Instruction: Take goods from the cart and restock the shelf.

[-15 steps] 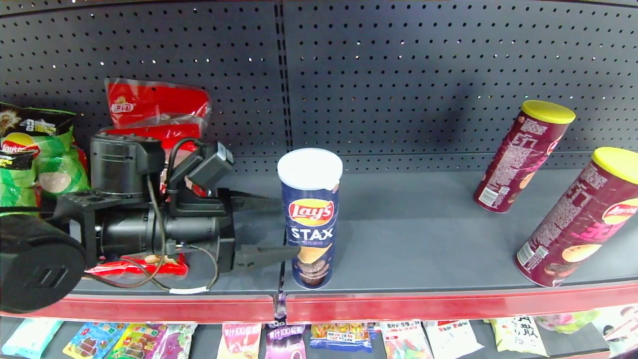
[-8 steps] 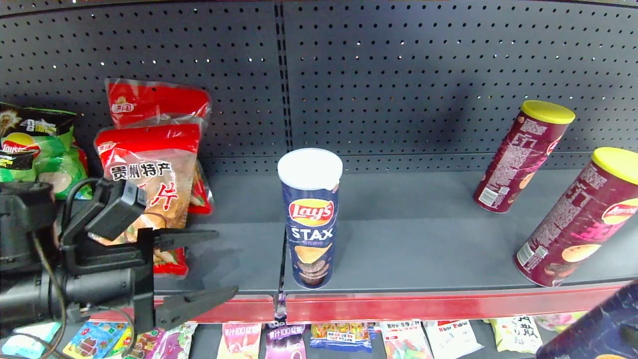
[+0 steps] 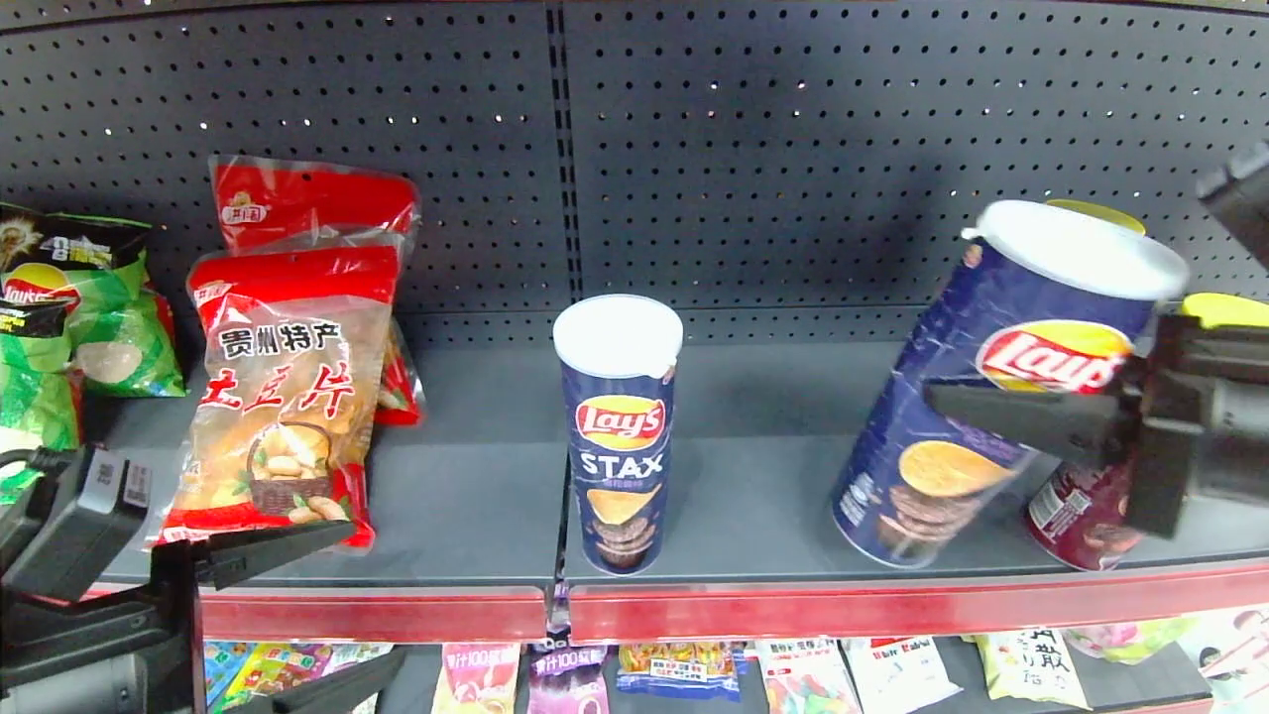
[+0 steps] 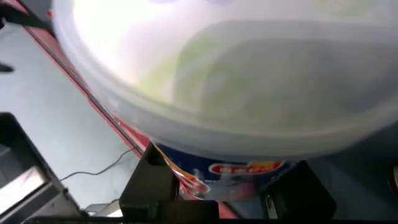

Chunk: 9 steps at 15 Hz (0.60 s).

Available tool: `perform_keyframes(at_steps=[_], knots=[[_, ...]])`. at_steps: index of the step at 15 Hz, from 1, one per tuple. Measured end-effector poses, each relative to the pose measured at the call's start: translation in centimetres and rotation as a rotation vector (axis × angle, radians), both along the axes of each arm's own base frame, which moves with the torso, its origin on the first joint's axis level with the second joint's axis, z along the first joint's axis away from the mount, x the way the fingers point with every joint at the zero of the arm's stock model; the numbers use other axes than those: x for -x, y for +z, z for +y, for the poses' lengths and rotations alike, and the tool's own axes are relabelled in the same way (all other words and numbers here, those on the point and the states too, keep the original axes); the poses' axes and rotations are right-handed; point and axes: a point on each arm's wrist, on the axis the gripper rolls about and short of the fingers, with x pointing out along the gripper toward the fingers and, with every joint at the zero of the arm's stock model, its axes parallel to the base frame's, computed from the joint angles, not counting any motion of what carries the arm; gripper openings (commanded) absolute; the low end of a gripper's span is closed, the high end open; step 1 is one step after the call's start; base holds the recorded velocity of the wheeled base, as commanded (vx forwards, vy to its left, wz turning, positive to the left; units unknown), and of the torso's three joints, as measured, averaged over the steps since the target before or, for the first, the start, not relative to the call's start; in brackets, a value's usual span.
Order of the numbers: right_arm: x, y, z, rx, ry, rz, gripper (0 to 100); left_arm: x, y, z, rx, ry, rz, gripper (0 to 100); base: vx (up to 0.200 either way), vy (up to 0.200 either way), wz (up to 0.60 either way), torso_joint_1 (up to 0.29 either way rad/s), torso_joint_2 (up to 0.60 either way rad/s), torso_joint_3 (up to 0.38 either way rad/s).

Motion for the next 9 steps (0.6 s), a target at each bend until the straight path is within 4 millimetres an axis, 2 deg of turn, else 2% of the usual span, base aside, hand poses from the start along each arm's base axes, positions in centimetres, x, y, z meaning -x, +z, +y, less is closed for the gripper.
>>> perform_keyframes(at_steps=[3, 9], knots=[[-4.5, 1.0, 3.4, -0.004, 0.022, -0.011, 0, 1.2, -0.1, 0.3, -0.001, 0.005, 0.007, 100, 0.0, 0.0, 0.0, 0.0, 0.0, 0.0], [-12.1, 0.2, 8.0, 0.002, 0.049, 0.011, 0, 1.5, 0.3, 0.4, 0.003, 0.018, -0.02, 100, 0.0, 0.0, 0.0, 0.0, 0.0, 0.0]])
